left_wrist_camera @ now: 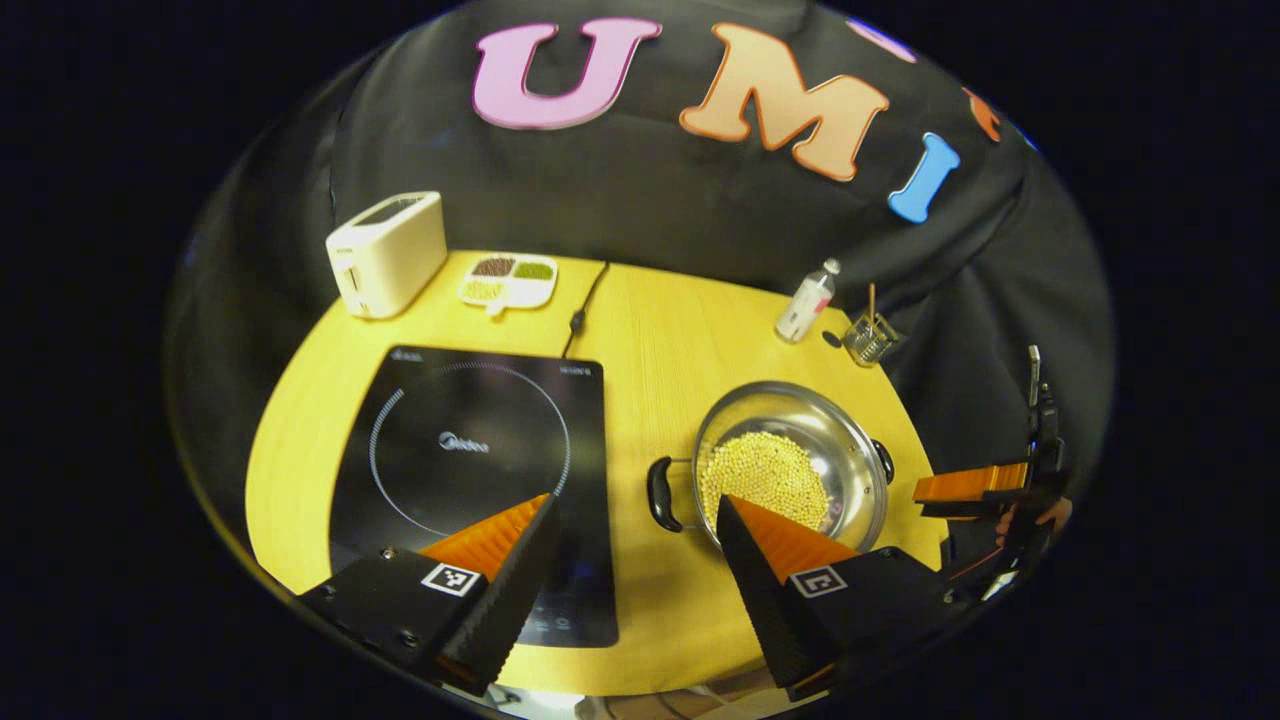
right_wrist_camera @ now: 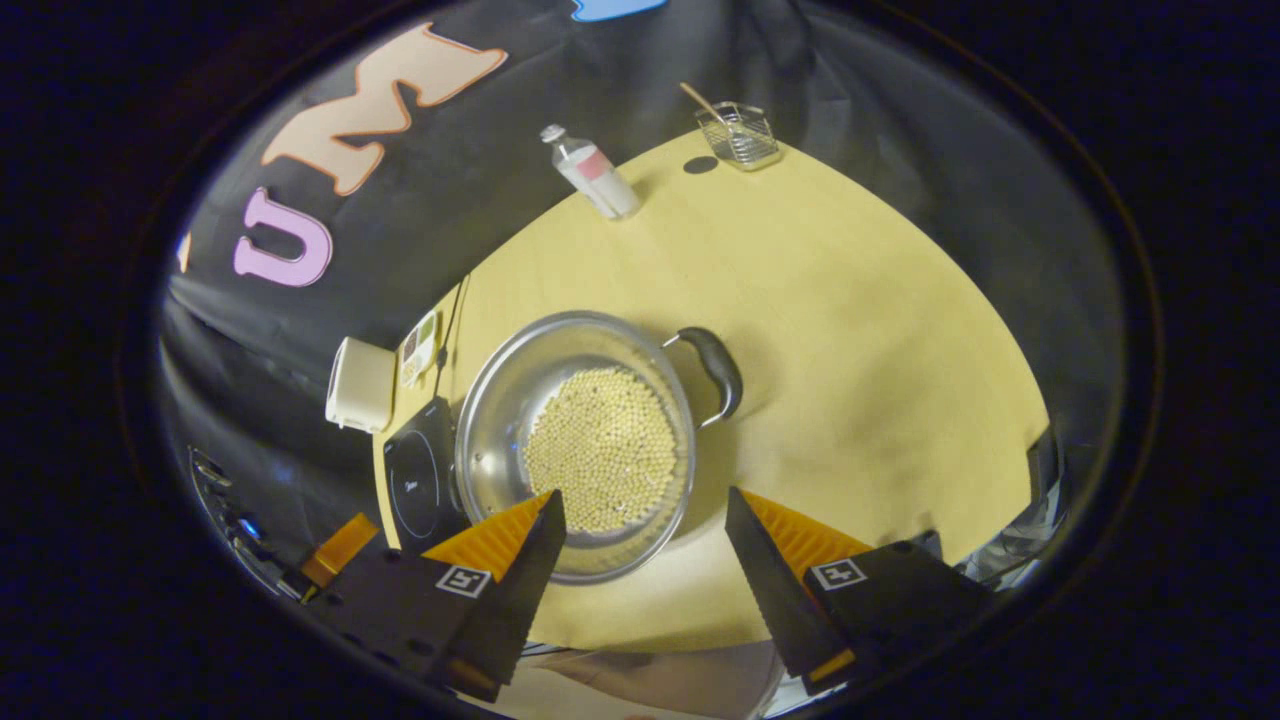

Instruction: First push the handle of the pot to place it horizontally, then grasp the pot with both hands and set it on the induction cooktop.

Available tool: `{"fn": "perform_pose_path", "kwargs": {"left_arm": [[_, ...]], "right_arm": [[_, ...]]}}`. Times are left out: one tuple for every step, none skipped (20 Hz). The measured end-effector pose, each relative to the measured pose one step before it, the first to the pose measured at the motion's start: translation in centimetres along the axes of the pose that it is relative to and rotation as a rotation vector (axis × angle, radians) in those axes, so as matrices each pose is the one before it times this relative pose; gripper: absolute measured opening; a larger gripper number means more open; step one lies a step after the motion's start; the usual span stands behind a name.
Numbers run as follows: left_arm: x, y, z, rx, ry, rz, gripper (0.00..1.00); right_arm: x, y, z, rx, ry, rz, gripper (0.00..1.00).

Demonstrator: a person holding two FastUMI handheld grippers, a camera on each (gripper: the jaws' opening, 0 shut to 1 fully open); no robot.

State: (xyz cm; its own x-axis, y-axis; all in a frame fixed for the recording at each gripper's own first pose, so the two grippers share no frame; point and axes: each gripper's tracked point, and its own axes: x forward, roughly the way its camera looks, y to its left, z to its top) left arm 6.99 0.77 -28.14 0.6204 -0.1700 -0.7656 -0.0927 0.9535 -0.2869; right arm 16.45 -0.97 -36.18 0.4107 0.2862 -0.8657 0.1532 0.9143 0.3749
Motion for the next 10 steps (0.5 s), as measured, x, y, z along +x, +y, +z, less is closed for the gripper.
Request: {"fn": "perform_pose_path", "kwargs": {"left_arm": [[1.074, -0.152, -0.704, -0.03449, 0.04399, 0.00707, 0.97], [1.002, -0.407, -0.275, -0.0343, 0.03001, -0.00172, 0.97], [1.126, -0.453, -0.108, -0.03336, 0.02549, -0.0021, 0.97], [1.034, -0.159, -0.184, -0.0251, 0.02968, 0.00324, 0.96], [0.989, 0.16, -0.338, -0.01795, 0.03103, 0.01602, 0.96], [0.888, 0.003, -0.275, -0.0101, 0.03036, 0.01265, 0.96], [0.671, -0.156, -0.003, -0.00662, 0.01771, 0.00529, 0.96], [0.709, -0.276, 0.039, -0.00548, 0.01442, 0.00454, 0.96], [0.558, -0.17, 0.022, -0.00291, 0.01291, 0.00769, 0.96], [0.45, -0.079, -0.03, 0.00165, 0.01149, 0.00759, 0.96]], "right_arm": [[0.63, -0.563, 0.6, -0.00917, 0.0176, 0.00097, 0.99], [0.51, -0.499, 0.743, -0.0089, 0.01182, 0.00277, 0.91], [0.588, -0.563, 0.841, -0.00773, 0.01303, 0.00033, 0.91], [0.577, -0.545, 0.695, -0.00646, 0.01279, -0.00215, 0.99], [0.699, -0.429, 0.811, -0.00437, 0.01094, -0.00034, 0.99], [0.709, -0.316, 0.698, -0.00378, 0.01006, 0.00246, 0.99], [0.659, -0.393, 0.554, -0.00898, 0.01208, 0.00176, 0.91], [0.667, -0.327, 0.515, -0.00901, 0.01576, 0.00245, 0.89], [0.802, -0.077, 0.471, -0.00836, 0.01507, 0.00426, 0.99], [0.737, -0.033, 0.318, -0.0086, 0.01721, 0.0047, 0.98]]}}
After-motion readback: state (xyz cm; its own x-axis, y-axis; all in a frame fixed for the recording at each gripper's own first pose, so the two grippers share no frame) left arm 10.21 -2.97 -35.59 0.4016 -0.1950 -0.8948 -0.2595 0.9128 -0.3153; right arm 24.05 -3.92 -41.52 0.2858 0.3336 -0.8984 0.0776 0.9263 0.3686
